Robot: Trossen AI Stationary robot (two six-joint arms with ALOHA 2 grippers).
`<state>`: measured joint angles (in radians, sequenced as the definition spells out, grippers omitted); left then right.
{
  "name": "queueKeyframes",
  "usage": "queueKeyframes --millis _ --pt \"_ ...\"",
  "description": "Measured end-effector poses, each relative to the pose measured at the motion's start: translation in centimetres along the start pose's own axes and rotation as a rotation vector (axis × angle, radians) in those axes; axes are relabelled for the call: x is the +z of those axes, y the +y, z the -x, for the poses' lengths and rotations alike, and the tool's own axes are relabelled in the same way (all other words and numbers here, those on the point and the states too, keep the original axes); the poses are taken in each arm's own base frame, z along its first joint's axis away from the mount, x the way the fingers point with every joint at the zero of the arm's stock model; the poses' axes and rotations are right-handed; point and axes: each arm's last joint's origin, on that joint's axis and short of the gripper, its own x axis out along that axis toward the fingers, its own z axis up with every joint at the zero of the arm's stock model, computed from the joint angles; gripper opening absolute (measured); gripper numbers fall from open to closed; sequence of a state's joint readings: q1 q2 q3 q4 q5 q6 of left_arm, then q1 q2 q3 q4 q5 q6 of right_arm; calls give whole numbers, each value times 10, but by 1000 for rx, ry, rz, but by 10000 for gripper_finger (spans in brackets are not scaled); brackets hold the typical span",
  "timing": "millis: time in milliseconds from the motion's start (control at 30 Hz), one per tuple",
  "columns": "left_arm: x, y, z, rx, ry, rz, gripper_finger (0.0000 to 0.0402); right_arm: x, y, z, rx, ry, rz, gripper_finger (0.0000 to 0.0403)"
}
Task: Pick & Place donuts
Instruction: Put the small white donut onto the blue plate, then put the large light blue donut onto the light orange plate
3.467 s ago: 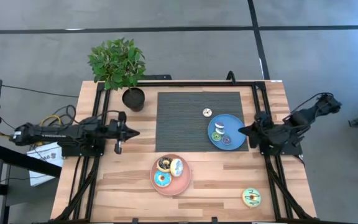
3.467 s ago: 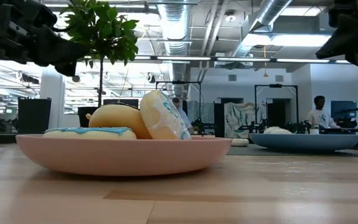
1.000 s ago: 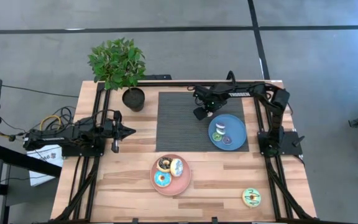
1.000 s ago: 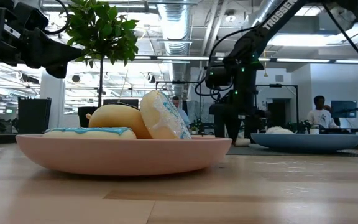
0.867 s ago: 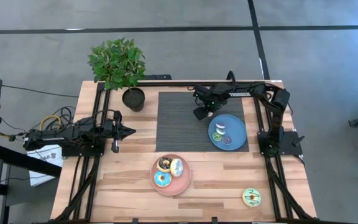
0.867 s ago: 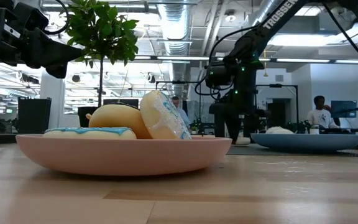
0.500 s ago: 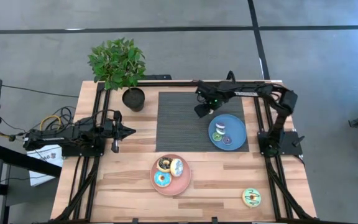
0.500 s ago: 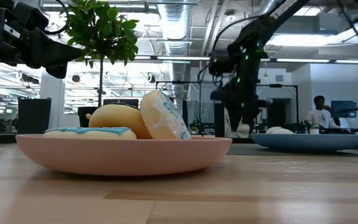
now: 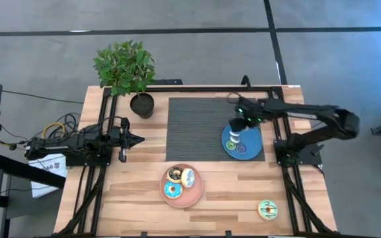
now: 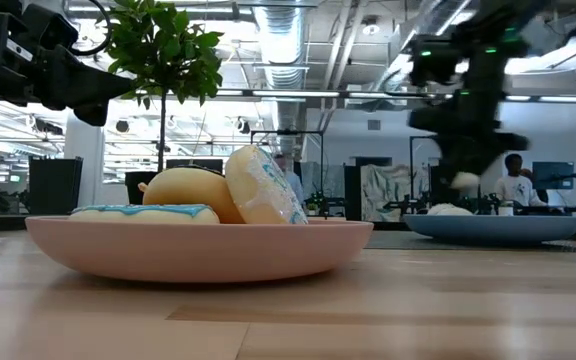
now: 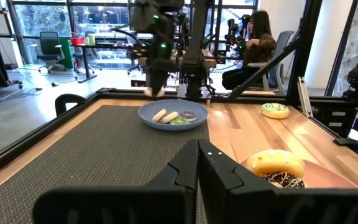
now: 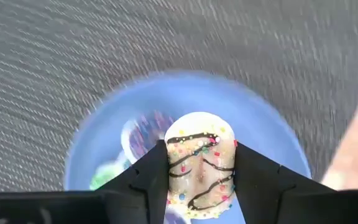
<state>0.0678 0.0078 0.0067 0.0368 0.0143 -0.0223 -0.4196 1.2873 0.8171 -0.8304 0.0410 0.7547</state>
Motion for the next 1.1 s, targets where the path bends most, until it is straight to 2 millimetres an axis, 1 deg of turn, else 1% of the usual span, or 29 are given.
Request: queueKeyframes --millis 67,133,233,367,467,567,700,900,1000,1100 --pt "0 0 0 0 0 0 0 -16 -10 0 3 -3 -54 146" --pt "0 0 0 1 0 0 0 -27 -15 0 10 -19 -102 146" --pt "0 0 0 1 0 0 0 -39 -19 -2 3 -43 -131 148" --pt "0 0 0 1 0 0 0 -51 -22 -13 -51 -48 -109 148" --pt "0 0 0 1 0 0 0 -55 -21 -20 -87 -62 -88 151" --pt "0 0 0 2 1 0 0 -57 -18 -22 -84 -68 -58 163" --pt "0 0 0 2 0 0 0 -57 -18 -25 -99 -57 -40 191" --pt "0 0 0 3 1 0 0 -57 -18 -28 -117 -37 45 241" --pt "0 0 0 3 0 0 0 -57 -18 -28 -117 -35 79 256" --pt "0 0 0 3 0 0 0 -56 -19 -28 -120 -33 113 260"
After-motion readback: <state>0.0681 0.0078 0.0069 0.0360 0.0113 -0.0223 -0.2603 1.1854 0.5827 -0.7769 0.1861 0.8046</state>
